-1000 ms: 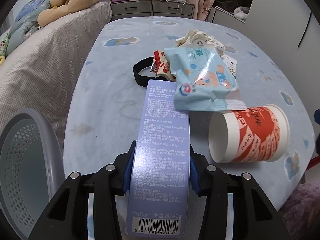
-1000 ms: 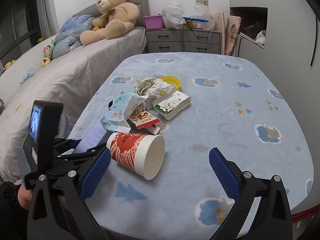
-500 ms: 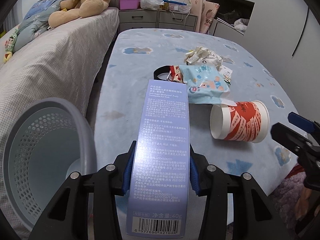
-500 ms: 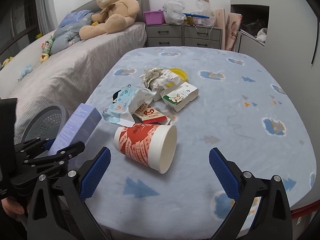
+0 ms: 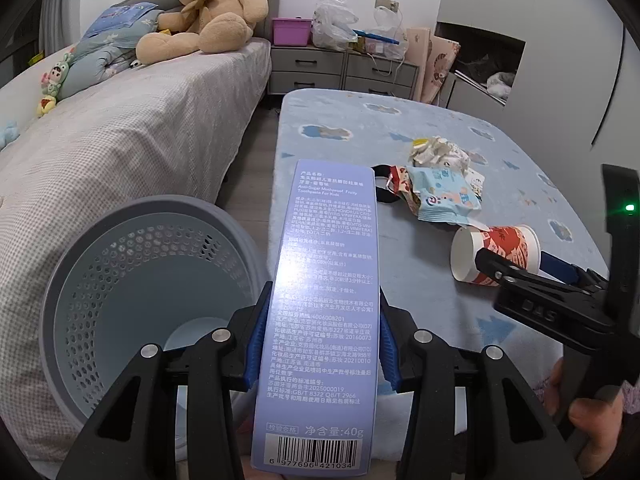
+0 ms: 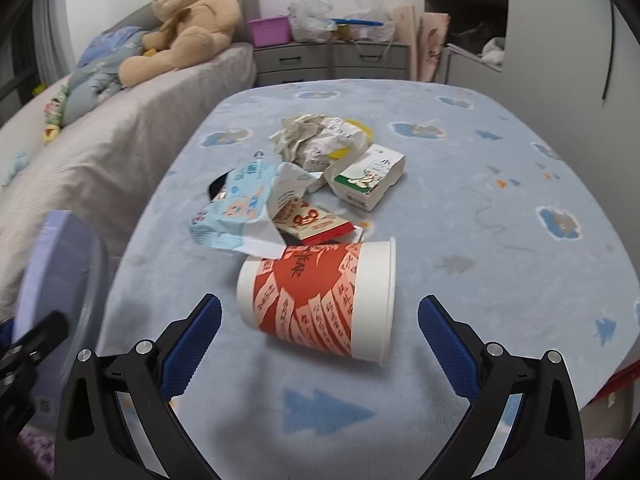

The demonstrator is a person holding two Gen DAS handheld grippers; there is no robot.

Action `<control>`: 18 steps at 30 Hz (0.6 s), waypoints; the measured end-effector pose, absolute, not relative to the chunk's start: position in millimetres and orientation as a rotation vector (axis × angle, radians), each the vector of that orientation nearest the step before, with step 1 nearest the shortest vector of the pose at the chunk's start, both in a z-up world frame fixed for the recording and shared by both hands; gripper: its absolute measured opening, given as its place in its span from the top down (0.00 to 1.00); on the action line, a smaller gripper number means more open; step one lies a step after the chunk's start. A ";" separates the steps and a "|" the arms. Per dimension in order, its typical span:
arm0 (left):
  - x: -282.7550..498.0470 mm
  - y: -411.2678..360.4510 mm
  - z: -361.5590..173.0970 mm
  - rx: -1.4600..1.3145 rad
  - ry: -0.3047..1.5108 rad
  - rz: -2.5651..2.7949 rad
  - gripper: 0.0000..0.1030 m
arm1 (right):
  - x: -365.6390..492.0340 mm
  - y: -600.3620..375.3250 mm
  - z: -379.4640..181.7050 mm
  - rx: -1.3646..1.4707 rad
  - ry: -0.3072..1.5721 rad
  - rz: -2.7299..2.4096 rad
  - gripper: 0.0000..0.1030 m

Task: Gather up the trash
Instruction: 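Carry the lavender box over the wastebasket with the left gripper while the right gripper grasps the red paper cup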

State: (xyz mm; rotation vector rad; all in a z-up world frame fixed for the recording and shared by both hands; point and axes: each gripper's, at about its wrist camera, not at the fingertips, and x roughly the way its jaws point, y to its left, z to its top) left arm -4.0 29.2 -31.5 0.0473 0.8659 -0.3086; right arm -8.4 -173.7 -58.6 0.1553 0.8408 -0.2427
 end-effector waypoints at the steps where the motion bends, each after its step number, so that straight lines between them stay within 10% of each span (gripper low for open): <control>1: -3.9 31.7 -31.0 0.045 0.863 -0.302 0.57 | -5.7 -173.1 -60.1 0.150 0.840 -0.262 0.06; 18: -0.6 54.8 -30.8 0.029 0.844 -0.211 0.57 | -5.1 -184.0 -72.3 0.186 0.861 -0.242 0.28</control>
